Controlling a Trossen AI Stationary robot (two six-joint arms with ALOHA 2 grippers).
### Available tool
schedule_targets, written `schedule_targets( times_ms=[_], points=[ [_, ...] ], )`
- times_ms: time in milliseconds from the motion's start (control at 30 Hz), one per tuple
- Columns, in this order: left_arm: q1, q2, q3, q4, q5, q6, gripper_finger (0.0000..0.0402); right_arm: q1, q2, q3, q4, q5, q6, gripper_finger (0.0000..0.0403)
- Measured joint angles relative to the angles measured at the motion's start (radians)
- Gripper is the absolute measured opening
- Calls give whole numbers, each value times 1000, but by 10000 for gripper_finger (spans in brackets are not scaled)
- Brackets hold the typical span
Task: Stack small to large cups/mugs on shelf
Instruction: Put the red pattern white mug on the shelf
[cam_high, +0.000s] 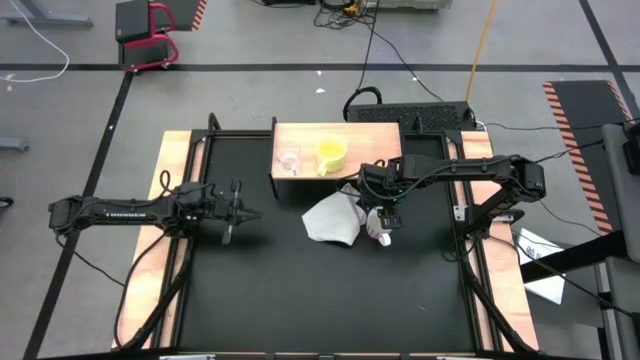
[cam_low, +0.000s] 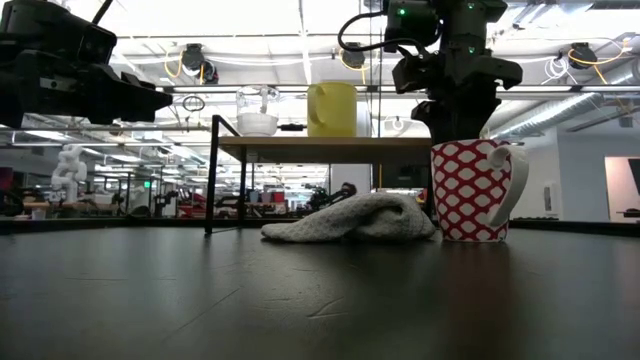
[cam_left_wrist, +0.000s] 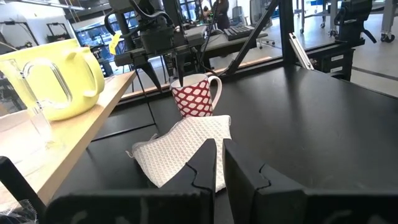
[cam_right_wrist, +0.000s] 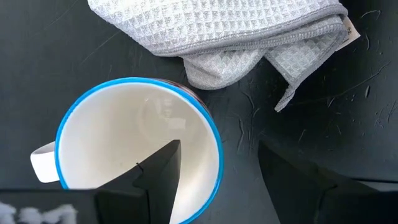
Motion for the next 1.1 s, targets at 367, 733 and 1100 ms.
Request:
schedule_targets(
  times_ms=[367,733,1100],
  points=[
    [0,0,0,0,0,-4,31,0,0,0,0,0,0,206],
    [0,0,0,0,0,-4,31,0,0,0,0,0,0,161],
    [0,0,0,1,0,-4,31,0,0,0,0,0,0,153]
  ],
)
